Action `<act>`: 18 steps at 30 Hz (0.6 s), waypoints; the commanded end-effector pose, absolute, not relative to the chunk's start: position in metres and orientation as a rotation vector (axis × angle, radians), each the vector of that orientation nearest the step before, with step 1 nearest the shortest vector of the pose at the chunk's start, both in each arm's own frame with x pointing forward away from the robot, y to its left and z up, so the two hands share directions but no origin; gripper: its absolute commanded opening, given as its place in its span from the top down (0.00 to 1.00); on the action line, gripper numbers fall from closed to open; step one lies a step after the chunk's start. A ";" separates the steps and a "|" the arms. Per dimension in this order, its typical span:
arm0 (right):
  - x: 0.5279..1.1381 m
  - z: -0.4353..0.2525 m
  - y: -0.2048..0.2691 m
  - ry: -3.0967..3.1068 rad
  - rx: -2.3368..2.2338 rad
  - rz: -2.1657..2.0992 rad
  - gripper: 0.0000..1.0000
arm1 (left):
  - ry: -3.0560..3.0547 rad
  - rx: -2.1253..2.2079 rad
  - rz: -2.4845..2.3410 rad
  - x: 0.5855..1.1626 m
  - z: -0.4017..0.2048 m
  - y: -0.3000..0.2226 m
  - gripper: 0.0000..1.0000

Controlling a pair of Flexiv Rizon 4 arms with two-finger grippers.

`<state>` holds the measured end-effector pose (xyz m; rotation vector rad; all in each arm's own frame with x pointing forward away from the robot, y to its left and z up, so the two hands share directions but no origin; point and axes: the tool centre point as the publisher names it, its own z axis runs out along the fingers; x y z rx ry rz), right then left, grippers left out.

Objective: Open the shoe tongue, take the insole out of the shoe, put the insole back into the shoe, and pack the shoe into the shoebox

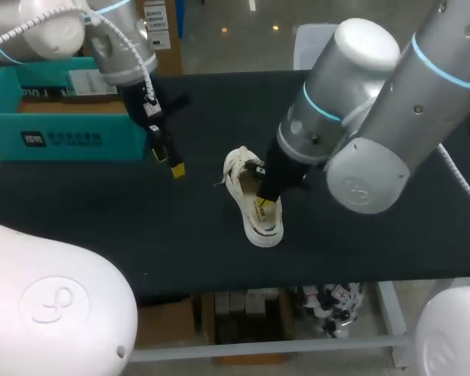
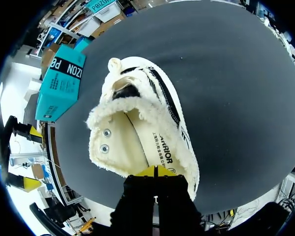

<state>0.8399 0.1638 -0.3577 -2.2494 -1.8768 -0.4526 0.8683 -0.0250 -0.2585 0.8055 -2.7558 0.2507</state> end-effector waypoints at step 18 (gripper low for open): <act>0.880 -0.309 0.065 -2.138 -2.042 -0.360 1.00 | -2.804 1.008 0.150 0.845 -0.282 -0.101 0.00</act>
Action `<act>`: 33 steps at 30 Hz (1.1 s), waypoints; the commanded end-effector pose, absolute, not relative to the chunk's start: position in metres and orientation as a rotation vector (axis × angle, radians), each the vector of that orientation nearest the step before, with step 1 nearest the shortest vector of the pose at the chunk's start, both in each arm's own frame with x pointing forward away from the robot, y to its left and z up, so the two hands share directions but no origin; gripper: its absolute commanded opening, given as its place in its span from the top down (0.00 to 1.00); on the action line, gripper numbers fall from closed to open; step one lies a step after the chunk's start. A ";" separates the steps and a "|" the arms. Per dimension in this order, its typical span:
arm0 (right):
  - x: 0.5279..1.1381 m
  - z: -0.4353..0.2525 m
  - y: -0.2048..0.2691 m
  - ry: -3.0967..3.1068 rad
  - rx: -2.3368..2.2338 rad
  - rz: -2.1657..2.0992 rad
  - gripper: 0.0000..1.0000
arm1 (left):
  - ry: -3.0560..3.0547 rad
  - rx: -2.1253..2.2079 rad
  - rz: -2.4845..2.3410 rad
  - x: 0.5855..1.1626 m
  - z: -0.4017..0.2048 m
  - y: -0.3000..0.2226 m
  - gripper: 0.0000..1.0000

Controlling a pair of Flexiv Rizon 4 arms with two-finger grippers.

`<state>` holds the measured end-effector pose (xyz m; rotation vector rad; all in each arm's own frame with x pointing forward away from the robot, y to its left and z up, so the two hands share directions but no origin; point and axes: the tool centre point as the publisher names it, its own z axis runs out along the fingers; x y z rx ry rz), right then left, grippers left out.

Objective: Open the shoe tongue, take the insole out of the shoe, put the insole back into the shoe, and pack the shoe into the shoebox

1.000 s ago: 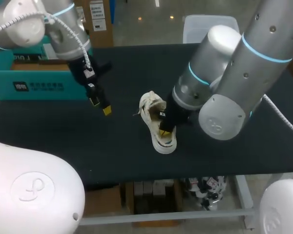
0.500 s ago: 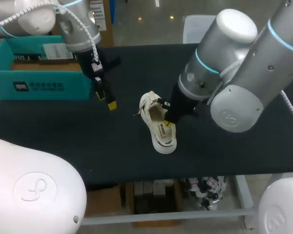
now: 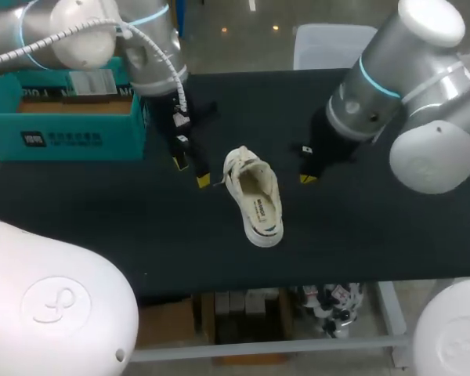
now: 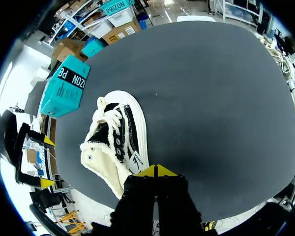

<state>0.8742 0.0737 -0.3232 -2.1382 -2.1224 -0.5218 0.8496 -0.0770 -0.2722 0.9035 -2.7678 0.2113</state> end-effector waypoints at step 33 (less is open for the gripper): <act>0.944 -0.329 0.044 -2.518 -1.695 -0.076 1.00 | -2.610 1.833 0.257 0.861 -0.335 -0.154 0.00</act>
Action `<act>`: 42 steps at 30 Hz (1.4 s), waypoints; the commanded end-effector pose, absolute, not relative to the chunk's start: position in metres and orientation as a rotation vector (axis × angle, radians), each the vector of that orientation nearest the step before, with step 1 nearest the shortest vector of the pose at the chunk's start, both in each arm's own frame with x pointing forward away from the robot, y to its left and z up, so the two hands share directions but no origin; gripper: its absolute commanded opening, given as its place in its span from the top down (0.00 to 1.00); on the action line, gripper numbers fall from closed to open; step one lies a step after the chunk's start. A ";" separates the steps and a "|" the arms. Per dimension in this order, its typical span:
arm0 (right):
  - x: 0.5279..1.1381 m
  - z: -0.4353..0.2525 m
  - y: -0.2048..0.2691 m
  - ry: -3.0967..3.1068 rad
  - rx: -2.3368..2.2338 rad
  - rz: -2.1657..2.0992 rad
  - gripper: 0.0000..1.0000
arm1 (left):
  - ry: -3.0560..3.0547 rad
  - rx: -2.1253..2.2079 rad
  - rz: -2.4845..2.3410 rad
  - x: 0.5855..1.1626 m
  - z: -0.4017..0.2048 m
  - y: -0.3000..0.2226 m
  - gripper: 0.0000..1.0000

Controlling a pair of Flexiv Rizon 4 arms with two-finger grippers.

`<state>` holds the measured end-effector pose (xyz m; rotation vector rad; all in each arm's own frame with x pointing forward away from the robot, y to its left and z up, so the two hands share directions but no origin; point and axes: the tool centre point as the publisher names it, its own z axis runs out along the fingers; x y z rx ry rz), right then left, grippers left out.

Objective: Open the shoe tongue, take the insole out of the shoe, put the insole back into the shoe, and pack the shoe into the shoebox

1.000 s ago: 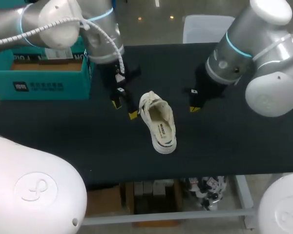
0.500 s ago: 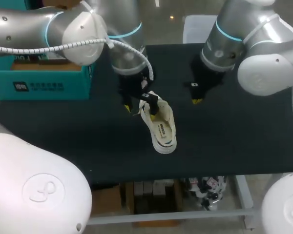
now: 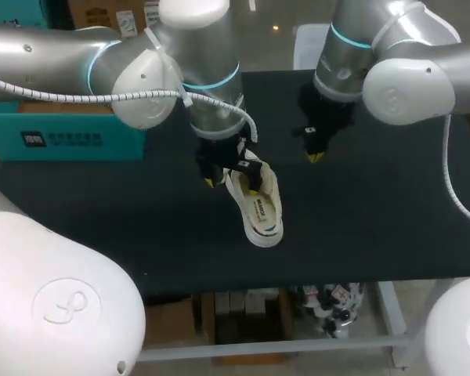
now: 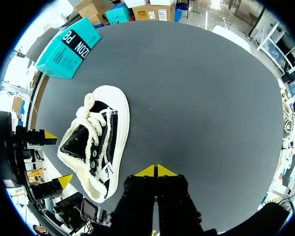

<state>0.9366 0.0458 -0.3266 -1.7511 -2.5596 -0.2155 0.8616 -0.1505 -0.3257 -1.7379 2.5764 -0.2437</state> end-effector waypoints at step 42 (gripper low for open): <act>0.953 -0.343 0.021 -2.631 -1.281 -0.095 0.00 | 2.465 -1.840 -0.528 0.913 -0.368 -0.142 1.00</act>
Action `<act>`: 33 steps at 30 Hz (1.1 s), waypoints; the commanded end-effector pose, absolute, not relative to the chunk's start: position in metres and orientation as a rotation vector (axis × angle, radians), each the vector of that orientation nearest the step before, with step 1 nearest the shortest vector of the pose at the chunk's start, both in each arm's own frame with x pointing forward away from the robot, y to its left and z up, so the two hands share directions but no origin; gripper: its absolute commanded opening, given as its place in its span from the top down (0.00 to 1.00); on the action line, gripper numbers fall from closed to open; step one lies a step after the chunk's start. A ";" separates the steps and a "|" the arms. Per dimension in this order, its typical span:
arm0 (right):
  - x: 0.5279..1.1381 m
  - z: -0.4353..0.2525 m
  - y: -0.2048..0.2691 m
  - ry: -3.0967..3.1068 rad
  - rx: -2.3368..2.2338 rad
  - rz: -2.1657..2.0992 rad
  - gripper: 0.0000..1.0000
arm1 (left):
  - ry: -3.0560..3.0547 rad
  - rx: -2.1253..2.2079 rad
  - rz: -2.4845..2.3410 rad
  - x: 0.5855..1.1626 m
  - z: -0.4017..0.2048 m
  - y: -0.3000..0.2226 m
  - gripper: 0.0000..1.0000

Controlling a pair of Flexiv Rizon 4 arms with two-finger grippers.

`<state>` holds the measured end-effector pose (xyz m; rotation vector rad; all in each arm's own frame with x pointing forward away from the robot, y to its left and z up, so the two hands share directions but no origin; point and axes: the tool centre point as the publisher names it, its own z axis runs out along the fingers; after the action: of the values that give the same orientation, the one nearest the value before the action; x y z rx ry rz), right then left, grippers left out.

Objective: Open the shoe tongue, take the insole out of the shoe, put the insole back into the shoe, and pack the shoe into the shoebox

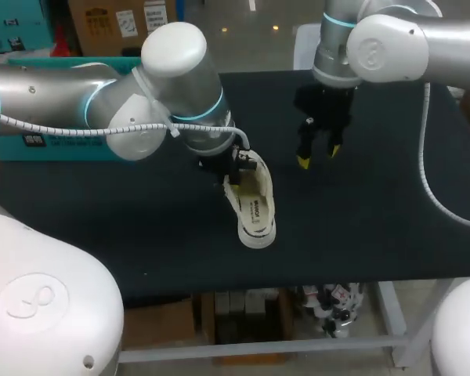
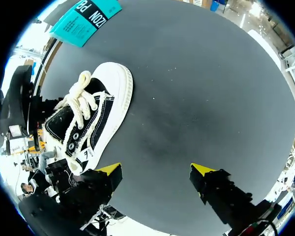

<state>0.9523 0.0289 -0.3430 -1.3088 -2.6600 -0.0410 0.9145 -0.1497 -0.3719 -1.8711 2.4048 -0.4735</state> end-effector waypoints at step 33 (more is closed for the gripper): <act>0.908 -0.342 0.042 -3.082 -1.042 -0.265 0.00 | 3.150 -0.725 -0.119 0.941 -0.209 -0.095 1.00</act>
<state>0.9232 0.0478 -0.3439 -1.0143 -2.9821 -0.1236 0.9364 -0.0999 -0.2368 -0.8484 3.0618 -0.3779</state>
